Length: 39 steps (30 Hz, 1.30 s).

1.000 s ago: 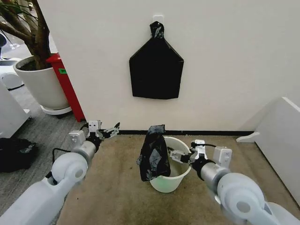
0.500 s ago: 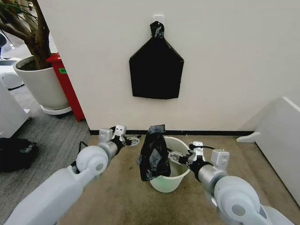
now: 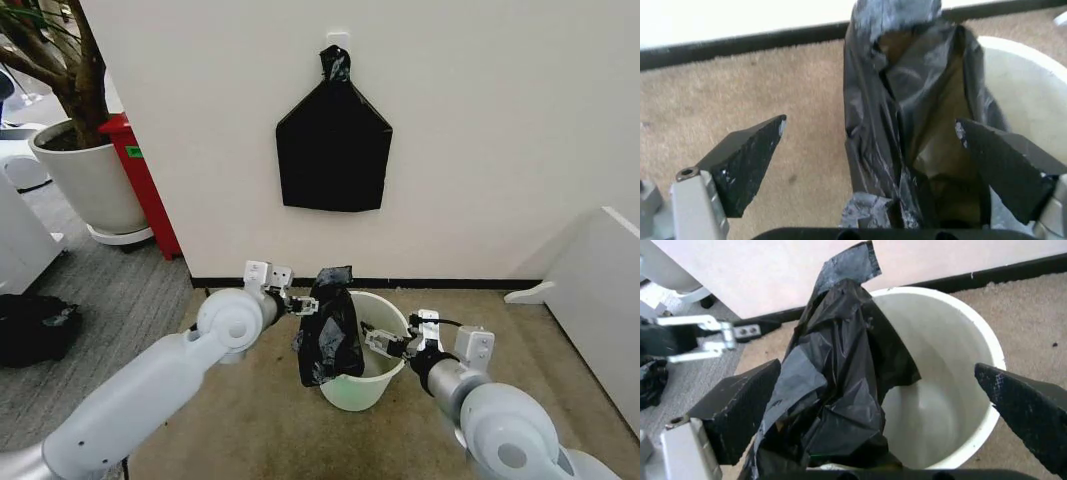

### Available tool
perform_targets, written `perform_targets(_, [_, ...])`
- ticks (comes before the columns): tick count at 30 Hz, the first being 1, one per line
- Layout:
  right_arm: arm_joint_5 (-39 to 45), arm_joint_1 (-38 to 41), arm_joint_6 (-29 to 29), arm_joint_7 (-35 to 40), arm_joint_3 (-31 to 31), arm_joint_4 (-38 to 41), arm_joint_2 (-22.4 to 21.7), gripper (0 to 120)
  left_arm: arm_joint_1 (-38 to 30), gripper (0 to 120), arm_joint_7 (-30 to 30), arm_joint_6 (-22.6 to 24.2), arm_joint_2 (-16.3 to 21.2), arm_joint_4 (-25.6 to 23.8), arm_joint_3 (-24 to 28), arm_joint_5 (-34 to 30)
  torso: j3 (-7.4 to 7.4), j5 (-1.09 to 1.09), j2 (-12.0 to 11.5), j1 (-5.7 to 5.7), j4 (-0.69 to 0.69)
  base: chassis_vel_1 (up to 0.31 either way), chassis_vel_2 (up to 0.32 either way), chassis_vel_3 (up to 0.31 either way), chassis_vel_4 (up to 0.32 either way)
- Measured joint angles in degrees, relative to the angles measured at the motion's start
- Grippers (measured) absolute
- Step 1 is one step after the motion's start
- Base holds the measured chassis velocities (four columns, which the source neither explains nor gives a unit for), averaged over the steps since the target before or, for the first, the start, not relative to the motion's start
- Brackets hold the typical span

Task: Place the garbage bag over the trash bin.

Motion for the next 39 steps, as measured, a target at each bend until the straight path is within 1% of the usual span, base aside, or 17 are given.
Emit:
perform_targets(3, [0.1, 0.0, 0.1, 0.2, 0.0, -0.2, 0.0, 100, -0.3, 100, -1.8, -0.1, -1.2, 1.1, 1.7, -1.6, 0.00, 0.00, 0.0, 0.00, 0.00, 0.000, 0.000, 0.000, 0.000])
perform_targets(4, [0.1, 0.0, 0.1, 0.2, 0.0, -0.2, 0.0, 100, -0.3, 100, -1.8, -0.1, -1.2, 1.1, 1.7, -1.6, 0.00, 0.00, 0.0, 0.00, 0.00, 0.000, 0.000, 0.000, 0.000])
perform_targets(9, [0.2, -0.3, 0.2, 0.4, 0.0, -0.3, -0.1, 100, -0.5, 100, -3.2, -0.2, -3.7, 3.2, 4.2, -2.3, 0.00, -0.01, 0.0, 0.00, 0.00, 0.000, 0.000, 0.000, 0.000])
perform_targets(14, [0.2, -0.6, 0.2, 0.5, 0.0, -0.5, -0.1, 100, -0.6, 100, -3.4, -0.3, -5.2, 4.9, 4.8, -2.2, 0.00, -0.01, 0.0, 0.00, 0.00, 0.000, 0.000, 0.000, 0.000])
perform_targets(23, [0.3, -0.4, 0.3, 0.7, 0.0, -1.4, -0.2, 100, 1.4, 100, -3.3, -0.4, -5.3, 7.2, 4.0, -2.0, 0.00, -0.01, 0.0, 0.00, 0.00, 0.000, 0.000, 0.000, 0.000])
perform_targets(29, [0.6, 0.0, 0.3, 0.8, 0.0, -1.9, -0.6, 100, 3.0, 100, -3.2, -0.4, -5.8, 7.7, 2.8, -1.8, 0.00, -0.01, 0.0, 0.00, 0.00, 0.000, 0.000, 0.000, 0.000])
perform_targets(33, [0.7, 0.3, 0.3, 0.8, 0.0, -2.2, -0.7, 100, 3.3, 100, -3.2, -0.4, -5.9, 7.4, 2.2, -1.8, 0.00, -0.02, 0.0, 0.00, 0.00, 0.000, 0.000, 0.000, 0.000])
perform_targets(37, [0.9, 1.1, 0.3, 0.8, -0.1, -2.7, -0.7, 100, 2.4, 100, -4.0, -0.4, -5.6, 5.2, 1.2, -2.8, -0.01, -0.01, 0.0, 0.00, 0.00, 0.000, 0.000, 0.000, 0.000])
perform_targets(39, [1.0, 1.4, 0.3, 0.8, -0.2, -2.9, -0.7, 100, 2.0, 100, -4.2, -0.4, -5.7, 5.2, 1.1, -3.3, -0.01, -0.01, 0.0, 0.00, 0.00, 0.000, 0.000, 0.000, 0.000])
